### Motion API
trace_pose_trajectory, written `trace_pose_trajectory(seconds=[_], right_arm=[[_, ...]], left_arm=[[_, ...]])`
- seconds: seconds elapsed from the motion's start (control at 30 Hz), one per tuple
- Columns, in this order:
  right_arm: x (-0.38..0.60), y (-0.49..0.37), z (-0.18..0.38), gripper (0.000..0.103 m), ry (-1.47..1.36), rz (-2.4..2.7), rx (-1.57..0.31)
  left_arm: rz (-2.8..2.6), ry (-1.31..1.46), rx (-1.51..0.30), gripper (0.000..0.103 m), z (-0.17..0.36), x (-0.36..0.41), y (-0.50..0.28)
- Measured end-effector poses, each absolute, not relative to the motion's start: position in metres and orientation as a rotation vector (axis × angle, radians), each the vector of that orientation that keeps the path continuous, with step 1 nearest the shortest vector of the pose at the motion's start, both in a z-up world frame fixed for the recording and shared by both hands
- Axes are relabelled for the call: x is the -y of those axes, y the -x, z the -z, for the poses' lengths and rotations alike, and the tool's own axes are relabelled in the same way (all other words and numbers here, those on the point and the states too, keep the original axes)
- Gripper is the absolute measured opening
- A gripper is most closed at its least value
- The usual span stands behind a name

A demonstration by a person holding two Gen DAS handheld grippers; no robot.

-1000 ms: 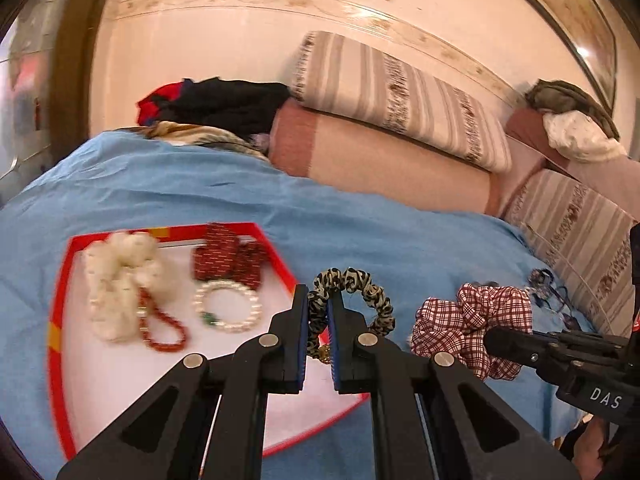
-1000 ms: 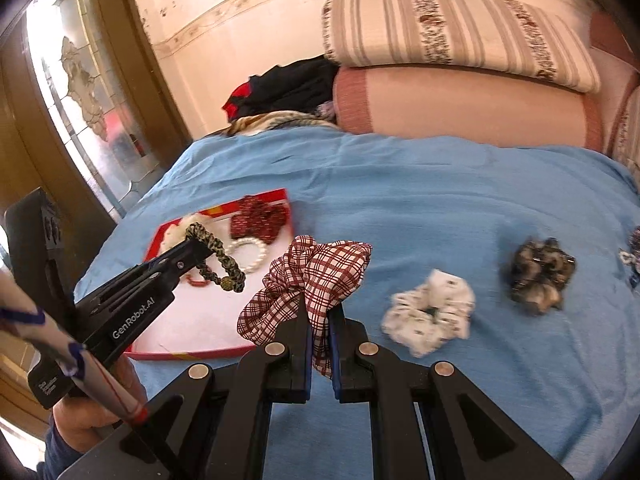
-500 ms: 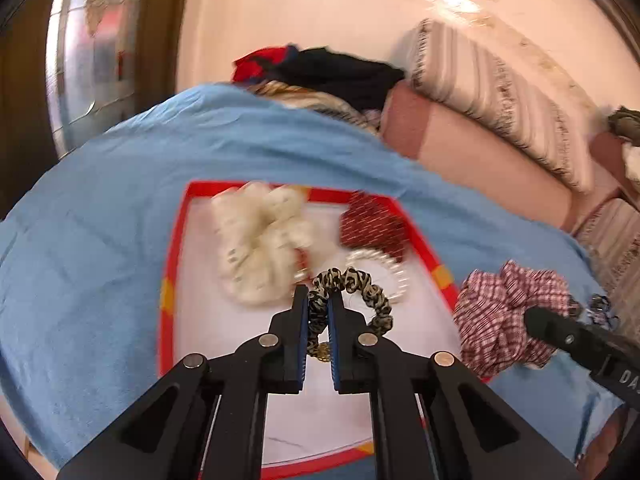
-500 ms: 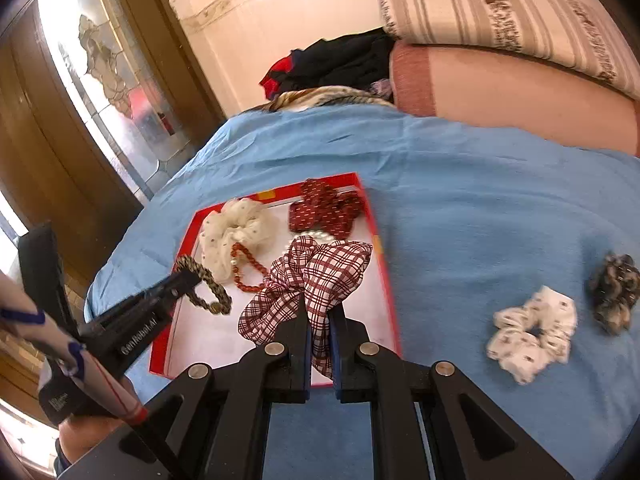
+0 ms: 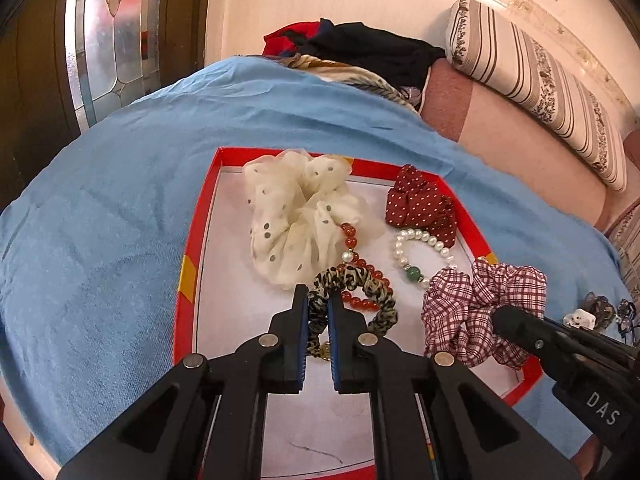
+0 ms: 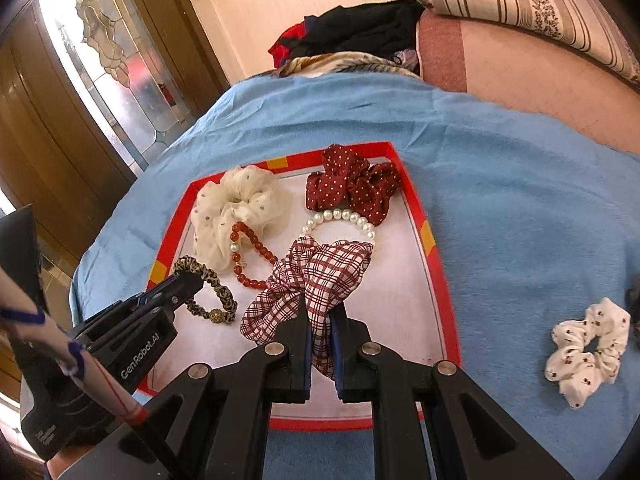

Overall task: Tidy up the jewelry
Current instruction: 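Carry the leopard-print and red gingham scrunchies over the tray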

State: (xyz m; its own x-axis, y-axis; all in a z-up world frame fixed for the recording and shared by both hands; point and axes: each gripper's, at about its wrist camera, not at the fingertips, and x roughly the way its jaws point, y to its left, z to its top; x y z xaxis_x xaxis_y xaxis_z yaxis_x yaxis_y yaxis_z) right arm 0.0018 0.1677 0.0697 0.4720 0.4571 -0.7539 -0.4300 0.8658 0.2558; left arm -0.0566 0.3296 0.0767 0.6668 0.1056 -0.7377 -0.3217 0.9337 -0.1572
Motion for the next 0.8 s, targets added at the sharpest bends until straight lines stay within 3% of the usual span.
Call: trace_pose_trajectory(seconds=[0.8], right_arm=[[-0.18,-0.03,-0.048,0.011,-0.064,-0.523,-0.998]], left_arm=[[-0.3,0.275,-0.853,0.009,-0.064,-0.331,0.046]])
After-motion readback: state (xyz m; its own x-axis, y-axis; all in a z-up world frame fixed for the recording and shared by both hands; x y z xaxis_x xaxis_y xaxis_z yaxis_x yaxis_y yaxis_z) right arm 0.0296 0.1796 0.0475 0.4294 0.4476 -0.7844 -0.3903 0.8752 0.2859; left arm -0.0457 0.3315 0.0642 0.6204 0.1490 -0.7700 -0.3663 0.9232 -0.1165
